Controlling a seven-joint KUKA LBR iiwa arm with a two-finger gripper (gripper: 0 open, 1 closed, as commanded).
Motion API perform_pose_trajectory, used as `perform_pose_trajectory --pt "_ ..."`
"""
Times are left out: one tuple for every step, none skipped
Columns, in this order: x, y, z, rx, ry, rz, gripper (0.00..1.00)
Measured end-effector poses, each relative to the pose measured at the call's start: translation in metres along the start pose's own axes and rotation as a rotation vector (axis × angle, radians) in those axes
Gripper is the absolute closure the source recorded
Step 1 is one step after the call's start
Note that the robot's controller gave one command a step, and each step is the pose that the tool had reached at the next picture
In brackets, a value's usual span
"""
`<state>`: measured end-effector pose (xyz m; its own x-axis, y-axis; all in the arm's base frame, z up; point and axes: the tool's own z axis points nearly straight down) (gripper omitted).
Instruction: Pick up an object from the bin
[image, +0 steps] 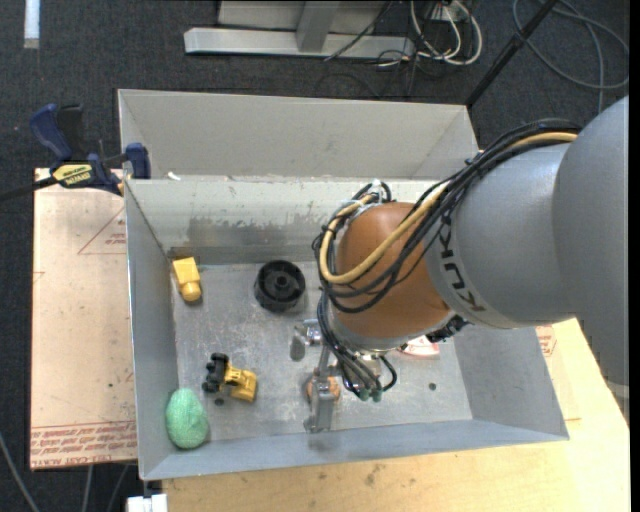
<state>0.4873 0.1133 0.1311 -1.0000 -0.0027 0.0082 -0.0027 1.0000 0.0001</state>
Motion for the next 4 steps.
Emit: perform_pose_trajectory --pt "-0.002 -0.001 -0.004 -0.001 -0.008 0.003 0.00" --pt "-0.007 -0.025 0.050 0.000 -0.012 -0.312 0.00" --pt "-0.008 -0.030 0.027 0.001 -0.008 -0.414 0.00" --pt "-0.010 -0.034 0.014 0.001 -0.011 -0.423 0.00"
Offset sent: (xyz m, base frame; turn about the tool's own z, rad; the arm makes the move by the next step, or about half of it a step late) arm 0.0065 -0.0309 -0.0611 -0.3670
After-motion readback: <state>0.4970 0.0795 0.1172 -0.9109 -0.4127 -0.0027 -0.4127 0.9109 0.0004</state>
